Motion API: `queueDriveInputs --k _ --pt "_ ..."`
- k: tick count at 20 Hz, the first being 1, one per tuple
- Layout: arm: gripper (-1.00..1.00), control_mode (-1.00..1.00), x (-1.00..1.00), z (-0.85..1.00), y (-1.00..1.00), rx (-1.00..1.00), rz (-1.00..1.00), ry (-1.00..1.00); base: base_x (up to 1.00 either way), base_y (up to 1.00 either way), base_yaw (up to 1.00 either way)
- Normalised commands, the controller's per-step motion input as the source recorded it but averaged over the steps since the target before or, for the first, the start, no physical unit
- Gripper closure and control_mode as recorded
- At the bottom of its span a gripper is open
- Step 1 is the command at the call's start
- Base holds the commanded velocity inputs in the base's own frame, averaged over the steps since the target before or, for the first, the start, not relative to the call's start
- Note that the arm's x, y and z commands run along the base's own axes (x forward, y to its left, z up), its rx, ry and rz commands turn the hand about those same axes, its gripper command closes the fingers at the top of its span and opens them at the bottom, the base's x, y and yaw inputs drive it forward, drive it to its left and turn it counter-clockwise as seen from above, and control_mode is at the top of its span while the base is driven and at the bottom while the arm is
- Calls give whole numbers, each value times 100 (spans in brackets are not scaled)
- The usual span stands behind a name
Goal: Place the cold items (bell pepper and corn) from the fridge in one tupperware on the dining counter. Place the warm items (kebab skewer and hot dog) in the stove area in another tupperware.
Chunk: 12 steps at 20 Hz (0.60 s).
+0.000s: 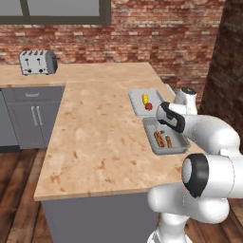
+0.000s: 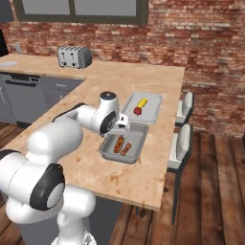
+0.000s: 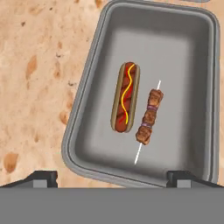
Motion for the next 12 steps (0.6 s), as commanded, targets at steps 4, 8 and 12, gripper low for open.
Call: queueDriveInputs --k 4,8,12 --pt "-100 -100 -47 54 21 0 10 7 0 0 0" --pt "-100 -100 -40 35 27 0 1 23 0 0 0" --pt "-100 -100 -54 37 18 0 0 11 0 0 0"
